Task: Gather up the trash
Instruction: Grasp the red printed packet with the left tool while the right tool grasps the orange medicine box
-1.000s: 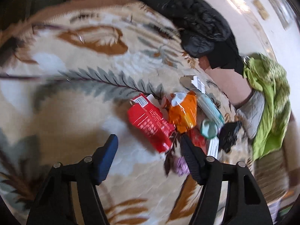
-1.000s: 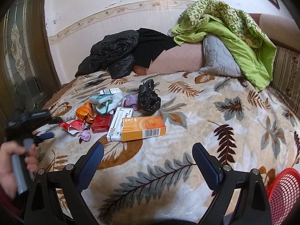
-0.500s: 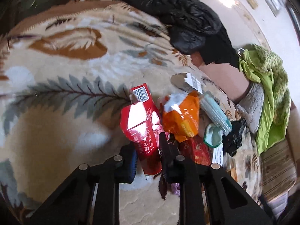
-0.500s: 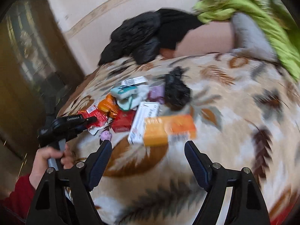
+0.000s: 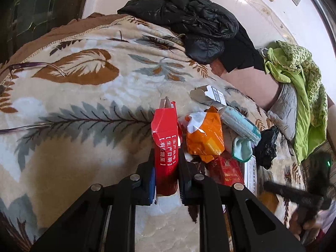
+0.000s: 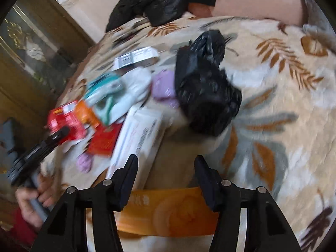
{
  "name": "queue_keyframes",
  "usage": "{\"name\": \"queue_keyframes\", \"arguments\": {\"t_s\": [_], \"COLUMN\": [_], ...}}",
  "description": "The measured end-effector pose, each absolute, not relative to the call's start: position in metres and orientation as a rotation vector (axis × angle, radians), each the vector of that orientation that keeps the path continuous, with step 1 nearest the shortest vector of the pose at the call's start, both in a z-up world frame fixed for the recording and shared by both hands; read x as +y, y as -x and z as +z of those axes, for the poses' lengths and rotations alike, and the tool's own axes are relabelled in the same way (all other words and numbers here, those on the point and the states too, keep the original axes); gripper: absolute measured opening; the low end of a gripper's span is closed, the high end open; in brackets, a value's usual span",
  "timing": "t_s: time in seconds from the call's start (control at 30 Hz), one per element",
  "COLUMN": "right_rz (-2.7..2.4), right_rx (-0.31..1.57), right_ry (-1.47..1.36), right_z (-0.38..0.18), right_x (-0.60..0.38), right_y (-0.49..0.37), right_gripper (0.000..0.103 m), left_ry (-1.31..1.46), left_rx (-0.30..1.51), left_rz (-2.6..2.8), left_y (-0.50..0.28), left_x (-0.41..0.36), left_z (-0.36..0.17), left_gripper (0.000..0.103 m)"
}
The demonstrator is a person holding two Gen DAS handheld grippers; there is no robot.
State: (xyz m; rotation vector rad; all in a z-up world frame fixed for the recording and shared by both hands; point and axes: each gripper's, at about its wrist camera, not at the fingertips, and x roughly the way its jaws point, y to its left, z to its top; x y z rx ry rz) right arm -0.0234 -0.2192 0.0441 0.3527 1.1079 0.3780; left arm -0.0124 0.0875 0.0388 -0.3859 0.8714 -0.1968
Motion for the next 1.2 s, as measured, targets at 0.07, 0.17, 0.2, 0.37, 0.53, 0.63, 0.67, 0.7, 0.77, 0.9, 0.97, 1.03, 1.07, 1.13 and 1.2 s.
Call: {"name": "queue_keyframes", "arguments": {"t_s": [0.07,0.17,0.2,0.37,0.53,0.63,0.67,0.7,0.77,0.9,0.97,1.03,1.07,1.13,1.2], "right_rz": [0.419,0.415,0.405,0.454,0.433,0.422,0.428,0.450,0.476,0.508,0.482,0.456,0.424,0.372,0.314], "right_rx": [1.124,1.123,1.114,1.086,1.090,1.139,1.153,1.166,1.203,1.214,1.201,1.194,1.179,1.166,1.119], "right_ry": [-0.347,-0.300,-0.297,-0.282,-0.102,0.007,0.017,0.010,0.030,0.087,0.087,0.064,0.063,-0.002,-0.042], "right_z": [0.048,0.056,0.058,0.066,0.063,0.048,0.045,0.043,0.040,0.040,0.039,0.039,0.040,0.044,0.052], "right_x": [-0.217,-0.215,-0.218,-0.220,-0.209,-0.204,-0.203,-0.203,-0.200,-0.194,-0.195,-0.197,-0.199,-0.206,-0.206], "right_y": [0.042,0.070,0.074,0.096,0.088,0.073,0.070,0.070,0.070,0.088,0.094,0.099,0.101,0.102,0.105], "right_gripper": [0.065,0.072,0.072,0.080,0.082,0.088,0.088,0.088,0.088,0.088,0.087,0.069,0.051,0.050,0.050], "left_ry": [0.396,0.383,0.377,0.363,0.362,0.362,0.365,0.366,0.370,0.405,0.419,0.406,0.397,0.379,0.366], "left_rx": [0.878,0.875,0.872,0.855,0.853,0.860,0.868,0.873,0.878,0.898,0.902,0.893,0.887,0.863,0.830], "left_rz": [-0.196,-0.194,-0.193,-0.203,-0.210,-0.213,-0.216,-0.215,-0.218,-0.212,-0.212,-0.209,-0.208,-0.200,-0.189], "left_y": [0.009,0.008,0.009,0.012,0.012,0.012,0.010,0.009,0.007,-0.002,-0.004,-0.003,-0.002,0.002,0.007], "left_x": [0.088,0.084,0.083,0.083,0.085,0.085,0.084,0.085,0.084,0.086,0.086,0.084,0.083,0.083,0.086], "left_z": [0.037,0.037,0.037,0.041,0.041,0.039,0.037,0.036,0.034,0.028,0.026,0.028,0.029,0.034,0.041], "left_gripper": [0.016,0.016,0.016,0.016,0.016,0.016,0.016,0.016,0.017,0.017,0.017,0.017,0.017,0.016,0.016]}}
